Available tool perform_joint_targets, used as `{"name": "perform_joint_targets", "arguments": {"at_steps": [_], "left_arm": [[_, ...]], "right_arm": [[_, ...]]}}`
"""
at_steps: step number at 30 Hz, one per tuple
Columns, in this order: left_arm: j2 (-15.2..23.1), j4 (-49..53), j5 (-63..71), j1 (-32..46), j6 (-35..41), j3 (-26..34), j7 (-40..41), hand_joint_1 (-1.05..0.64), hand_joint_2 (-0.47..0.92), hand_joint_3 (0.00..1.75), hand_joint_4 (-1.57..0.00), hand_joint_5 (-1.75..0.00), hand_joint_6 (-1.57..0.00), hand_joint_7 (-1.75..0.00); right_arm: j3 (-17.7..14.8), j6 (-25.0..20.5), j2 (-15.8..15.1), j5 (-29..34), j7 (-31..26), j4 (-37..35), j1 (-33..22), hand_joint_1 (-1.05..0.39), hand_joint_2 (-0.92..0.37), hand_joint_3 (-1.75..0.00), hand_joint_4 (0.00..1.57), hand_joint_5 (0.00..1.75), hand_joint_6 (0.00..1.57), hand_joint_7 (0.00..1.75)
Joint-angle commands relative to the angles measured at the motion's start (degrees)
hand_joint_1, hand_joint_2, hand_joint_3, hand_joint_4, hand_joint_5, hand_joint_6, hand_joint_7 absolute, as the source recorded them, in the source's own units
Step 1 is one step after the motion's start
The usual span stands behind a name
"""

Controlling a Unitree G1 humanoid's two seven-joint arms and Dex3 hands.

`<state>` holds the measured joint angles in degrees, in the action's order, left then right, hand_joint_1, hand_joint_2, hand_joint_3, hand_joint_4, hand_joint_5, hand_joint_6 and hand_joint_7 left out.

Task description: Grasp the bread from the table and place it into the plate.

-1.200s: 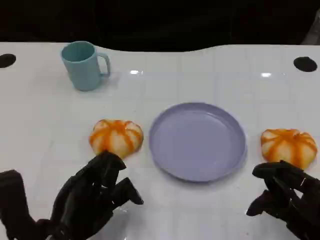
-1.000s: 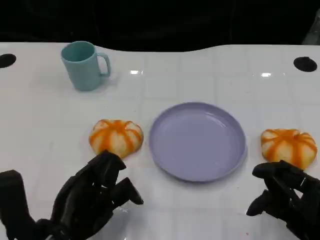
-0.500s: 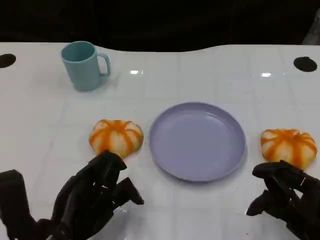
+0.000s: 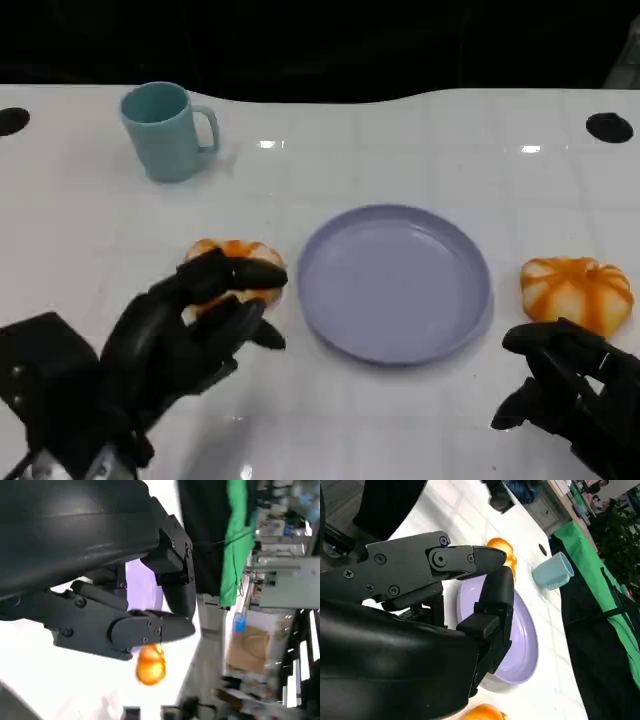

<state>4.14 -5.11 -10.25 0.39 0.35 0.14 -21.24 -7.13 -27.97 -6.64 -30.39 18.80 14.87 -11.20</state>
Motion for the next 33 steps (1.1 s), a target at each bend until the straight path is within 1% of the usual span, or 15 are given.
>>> {"name": "perform_joint_targets", "arguments": {"at_steps": [1,2,3,4,5,7,11,12,13,14,15,21,30,31,33], "left_arm": [[3.9,1.6,9.5,-2.9,-6.5,-1.3,3.8,-0.47,0.92,0.2,-0.31,-1.03,-0.5,-0.39],[5.5,2.3,13.9,-4.1,-8.7,-1.9,5.5,-0.47,0.92,0.19,-0.31,-1.02,-0.5,-0.38],[6.7,2.8,17.1,-4.9,-10.3,-2.4,6.7,-0.45,0.92,0.13,-0.27,-0.93,-0.49,-0.32],[7.4,3.2,19.3,-5.5,-11.5,-2.8,7.7,-0.45,0.92,0.11,-0.26,-0.89,-0.49,-0.29],[10.0,3.7,24.8,-7.1,-12.7,-3.7,9.3,-0.45,0.92,0.1,-0.25,-0.87,-0.49,-0.27],[12.6,4.5,30.8,-8.9,-13.8,-4.7,11.1,-0.45,0.9,0.03,-0.2,-0.76,-0.45,-0.17],[13.3,5.3,32.7,-9.5,-14.6,-5.4,12.5,-0.45,0.9,0.01,-0.2,-0.72,-0.46,-0.12],[16.7,5.0,38.2,-11.9,-12.7,-7.2,10.1,-0.45,0.87,0.01,-0.16,-0.66,-0.42,-0.1],[19.3,4.8,42.4,-13.8,-11.2,-8.6,8.3,-0.43,0.82,0.0,-0.08,-0.54,-0.35,-0.05],[21.3,4.8,46.1,-15.8,-9.6,-10.2,6.1,-0.42,0.8,0.0,-0.04,-0.47,-0.31,-0.03],[22.5,4.7,48.4,-17.1,-8.4,-11.3,4.7,-0.38,0.77,0.01,-0.02,-0.35,-0.25,-0.02],[22.6,6.3,55.6,-21.5,-1.9,-16.4,1.3,-0.26,0.74,0.0,0.0,-0.13,-0.17,-0.01],[22.9,6.5,56.1,-22.4,0.1,-17.9,0.9,-0.25,0.75,0.0,0.0,-0.09,-0.16,0.0],[20.4,14.0,57.8,-26.3,1.2,-20.4,1.5,-0.28,0.75,0.0,-0.01,-0.1,-0.16,0.0],[17.0,25.1,59.7,-31.8,2.3,-23.8,3.1,-0.41,0.76,0.01,-0.04,-0.1,-0.16,0.0]], "right_arm": [[-0.4,-1.0,-0.8,0.1,-1.0,0.7,0.4,-0.44,-0.92,-0.27,0.6,1.47,0.52,1.16],[-0.4,-0.9,-0.7,0.1,-0.9,0.6,0.4,-0.44,-0.92,-0.27,0.6,1.47,0.52,1.16],[-0.4,-0.8,-0.7,0.1,-0.9,0.5,0.5,-0.45,-0.92,-0.27,0.59,1.46,0.51,1.15],[-0.4,-0.8,-0.7,0.1,-0.8,0.5,0.5,-0.45,-0.92,-0.27,0.59,1.46,0.51,1.15],[-0.4,-0.8,-0.7,0.2,-1.0,0.7,0.5,-0.46,-0.92,-0.26,0.59,1.46,0.51,1.15],[-0.3,-1.0,-0.6,0.3,-1.1,0.9,0.4,-0.46,-0.92,-0.27,0.59,1.46,0.52,1.15],[-0.2,-1.0,-0.7,0.3,-1.2,1.0,0.4,-0.46,-0.92,-0.27,0.59,1.47,0.52,1.15],[-0.3,-1.0,-0.5,-0.1,-1.0,0.7,0.5,-0.46,-0.92,-0.27,0.59,1.47,0.52,1.15],[-0.4,-0.9,-0.5,-0.3,-0.8,0.4,0.5,-0.45,-0.92,-0.27,0.59,1.46,0.52,1.15],[-0.5,-0.7,-0.4,-0.4,-0.6,0.2,0.5,-0.45,-0.92,-0.27,0.59,1.46,0.52,1.15],[-0.5,-0.6,-0.4,-0.4,-0.5,0.1,0.5,-0.45,-0.92,-0.27,0.59,1.46,0.52,1.15],[-0.3,0.1,-0.5,0.1,-0.1,0.2,0.4,-0.46,-0.92,-0.28,0.59,1.45,0.52,1.15],[-0.2,0.0,-0.5,0.3,-0.3,0.4,0.3,-0.47,-0.92,-0.28,0.59,1.44,0.53,1.15],[-0.3,-0.1,-0.5,0.0,-0.2,0.5,0.2,-0.47,-0.92,-0.28,0.6,1.44,0.53,1.15],[-0.5,-0.3,-0.3,-0.5,-0.1,0.7,0.0,-0.46,-0.92,-0.28,0.6,1.45,0.54,1.16]]}}
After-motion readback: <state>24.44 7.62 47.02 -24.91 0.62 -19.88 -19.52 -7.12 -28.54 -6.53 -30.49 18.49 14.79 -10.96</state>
